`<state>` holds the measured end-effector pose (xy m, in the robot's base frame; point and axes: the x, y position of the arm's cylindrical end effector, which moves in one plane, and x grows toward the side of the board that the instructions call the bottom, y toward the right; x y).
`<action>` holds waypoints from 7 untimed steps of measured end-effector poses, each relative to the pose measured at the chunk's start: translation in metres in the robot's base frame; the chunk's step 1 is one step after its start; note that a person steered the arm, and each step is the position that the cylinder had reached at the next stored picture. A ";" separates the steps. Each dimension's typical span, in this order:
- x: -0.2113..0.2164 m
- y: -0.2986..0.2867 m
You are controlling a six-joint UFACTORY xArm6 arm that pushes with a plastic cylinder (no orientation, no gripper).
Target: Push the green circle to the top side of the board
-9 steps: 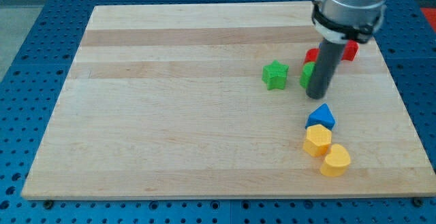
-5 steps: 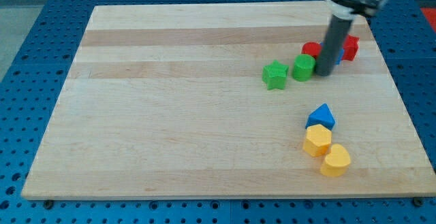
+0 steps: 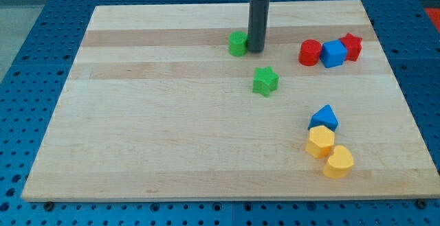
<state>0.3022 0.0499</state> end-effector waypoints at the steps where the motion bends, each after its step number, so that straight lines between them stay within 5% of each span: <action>1: -0.026 -0.006; 4: 0.070 0.024; 6: 0.059 -0.034; 7: 0.000 -0.035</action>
